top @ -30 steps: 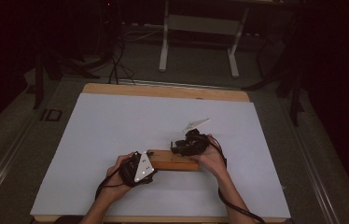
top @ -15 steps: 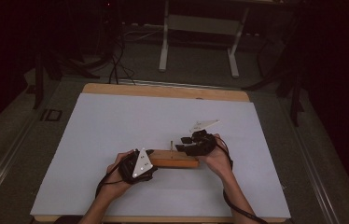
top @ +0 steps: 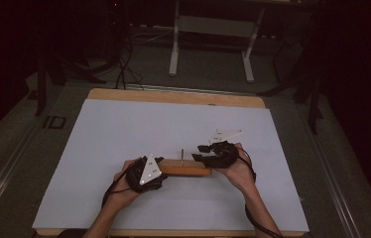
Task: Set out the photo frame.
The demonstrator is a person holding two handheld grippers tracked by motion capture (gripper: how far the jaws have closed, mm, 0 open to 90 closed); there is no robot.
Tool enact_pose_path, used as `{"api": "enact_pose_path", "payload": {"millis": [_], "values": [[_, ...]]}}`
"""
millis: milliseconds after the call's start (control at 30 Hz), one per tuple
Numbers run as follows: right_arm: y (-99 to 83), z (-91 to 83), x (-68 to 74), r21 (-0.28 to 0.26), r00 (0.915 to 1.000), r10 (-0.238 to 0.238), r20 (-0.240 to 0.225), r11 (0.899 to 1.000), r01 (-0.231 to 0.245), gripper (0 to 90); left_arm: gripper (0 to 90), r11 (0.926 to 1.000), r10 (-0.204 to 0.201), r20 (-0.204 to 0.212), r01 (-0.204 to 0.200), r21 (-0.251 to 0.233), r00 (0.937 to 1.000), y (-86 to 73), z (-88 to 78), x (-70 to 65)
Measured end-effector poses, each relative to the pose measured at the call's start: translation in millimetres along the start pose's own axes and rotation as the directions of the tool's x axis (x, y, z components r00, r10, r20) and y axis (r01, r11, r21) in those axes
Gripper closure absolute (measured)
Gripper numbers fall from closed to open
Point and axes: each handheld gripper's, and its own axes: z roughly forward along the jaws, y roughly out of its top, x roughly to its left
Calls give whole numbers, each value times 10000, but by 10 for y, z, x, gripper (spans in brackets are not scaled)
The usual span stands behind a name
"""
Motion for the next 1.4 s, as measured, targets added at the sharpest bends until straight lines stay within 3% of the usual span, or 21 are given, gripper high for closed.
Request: {"api": "enact_pose_path", "payload": {"millis": [67,733,1067,1400], "values": [[7,-47,12,-172,9998,46,-206,9998,-49,578,484,10000,-22,-11,22,-20,10000,1,3,3],[-64,-279,198,-408,9993,-371,-71,9985,368,488,489,9991,-408,15,408,-139,9992,8,27,44],[-198,-273,220,-520,9986,-500,-181,9974,490,410,489,9987,-495,99,496,-124,9987,5,35,63],[-322,-214,210,-235,9973,-693,-239,9974,687,396,496,9972,-716,229,721,-202,9972,5,48,86]]}}
